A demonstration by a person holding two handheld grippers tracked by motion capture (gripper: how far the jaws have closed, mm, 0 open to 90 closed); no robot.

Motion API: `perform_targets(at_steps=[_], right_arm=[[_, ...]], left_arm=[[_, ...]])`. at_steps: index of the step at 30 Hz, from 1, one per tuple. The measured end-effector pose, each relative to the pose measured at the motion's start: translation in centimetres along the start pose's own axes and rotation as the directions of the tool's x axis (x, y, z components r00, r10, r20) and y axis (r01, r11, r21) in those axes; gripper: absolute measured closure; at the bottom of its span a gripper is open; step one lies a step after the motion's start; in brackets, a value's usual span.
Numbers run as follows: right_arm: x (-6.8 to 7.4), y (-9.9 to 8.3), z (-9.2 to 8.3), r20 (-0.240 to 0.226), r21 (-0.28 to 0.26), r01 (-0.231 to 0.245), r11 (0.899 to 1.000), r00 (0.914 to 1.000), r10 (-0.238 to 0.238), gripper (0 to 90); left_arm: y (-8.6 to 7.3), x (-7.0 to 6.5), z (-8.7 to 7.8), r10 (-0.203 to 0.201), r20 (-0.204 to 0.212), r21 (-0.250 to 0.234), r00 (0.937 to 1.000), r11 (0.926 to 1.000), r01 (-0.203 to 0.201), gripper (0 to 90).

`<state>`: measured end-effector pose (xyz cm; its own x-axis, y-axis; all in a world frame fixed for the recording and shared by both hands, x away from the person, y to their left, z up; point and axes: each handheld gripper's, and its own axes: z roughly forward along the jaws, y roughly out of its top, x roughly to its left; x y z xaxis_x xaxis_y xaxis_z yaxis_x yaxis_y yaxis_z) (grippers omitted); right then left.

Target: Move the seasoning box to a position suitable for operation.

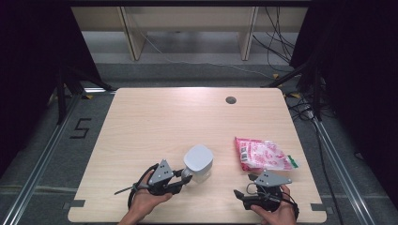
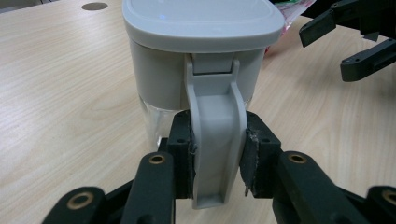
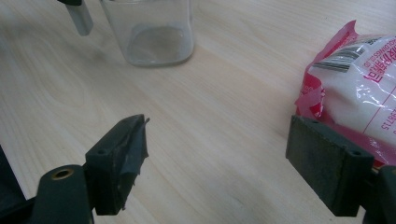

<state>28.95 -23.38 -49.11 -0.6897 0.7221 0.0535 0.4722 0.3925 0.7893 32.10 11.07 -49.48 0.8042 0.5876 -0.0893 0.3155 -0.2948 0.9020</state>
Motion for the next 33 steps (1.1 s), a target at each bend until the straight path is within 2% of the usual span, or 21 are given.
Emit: perform_targets(at_steps=[4, 7, 12, 14, 18, 20, 22, 26, 28, 29, 30, 33], right_arm=[[0.0, 0.0, 0.0, -0.004, -0.001, -0.002, 1.000, 1.0000, 0.002, 21.5], [0.1, 0.0, 0.0, -0.004, 0.000, -0.001, 1.000, 1.0000, 0.001, 21.6], [0.0, 0.0, 0.0, -0.006, 0.007, 0.004, 1.000, 1.0000, -0.004, 21.6], [0.1, 0.0, 0.0, -0.005, 0.000, -0.002, 1.000, 1.0000, 0.002, 21.6], [0.0, 0.0, 0.0, -0.002, 0.002, 0.005, 1.000, 1.0000, -0.005, 21.6], [0.1, 0.0, 0.0, -0.006, 0.000, -0.002, 1.000, 1.0000, 0.002, 21.7], [0.1, 0.0, 0.0, -0.006, 0.000, -0.003, 1.000, 1.0000, 0.003, 21.7], [0.1, 0.0, 0.0, -0.006, 0.000, -0.003, 1.000, 1.0000, 0.003, 21.7], [0.0, 0.0, 0.0, -0.003, 0.003, 0.004, 1.000, 1.0000, -0.004, 21.7], [0.1, 0.0, 0.0, -0.006, 0.000, -0.003, 1.000, 1.0000, 0.003, 21.7], [0.1, 0.0, 0.0, -0.005, 0.001, 0.000, 1.000, 1.0000, 0.000, 21.7], [0.1, 0.0, 0.0, -0.007, -0.001, -0.003, 1.000, 1.0000, 0.003, 21.7]], left_arm=[[0.3, 0.2, 0.3, 0.018, -0.014, 0.007, 0.9997, 0.9998, -0.018, 67.9], [0.5, 0.6, 0.5, 0.015, -0.028, 0.004, 0.9995, 0.9999, -0.015, 67.9], [0.6, 0.7, 1.2, 0.011, -0.014, 0.001, 0.9999, 0.9999, -0.011, 68.0], [0.8, 0.7, 1.3, 0.025, -0.019, 0.008, 0.9995, 0.9997, -0.025, 68.0], [1.0, 0.6, 1.8, 0.010, -0.020, 0.008, 0.9997, 0.9999, -0.010, 68.0], [1.2, 0.7, 2.1, 0.026, -0.013, 0.013, 0.9996, 0.9996, -0.026, 68.0], [1.3, 0.8, 2.4, 0.013, -0.013, 0.012, 0.9998, 0.9998, -0.013, 68.0], [1.5, 0.9, 2.7, 0.022, -0.013, 0.020, 0.9997, 0.9996, -0.021, 68.0], [1.7, 1.2, 3.0, 0.031, -0.007, 0.019, 0.9995, 0.9994, -0.031, 68.0], [1.8, 1.6, 3.2, 0.042, -0.019, 0.017, 0.9990, 0.9990, -0.041, 68.0], [1.8, 1.7, 3.4, 0.029, -0.022, 0.011, 0.9993, 0.9995, -0.029, 67.9], [2.0, 2.2, 3.6, 0.042, -0.027, 0.018, 0.9987, 0.9990, -0.042, 67.9]])
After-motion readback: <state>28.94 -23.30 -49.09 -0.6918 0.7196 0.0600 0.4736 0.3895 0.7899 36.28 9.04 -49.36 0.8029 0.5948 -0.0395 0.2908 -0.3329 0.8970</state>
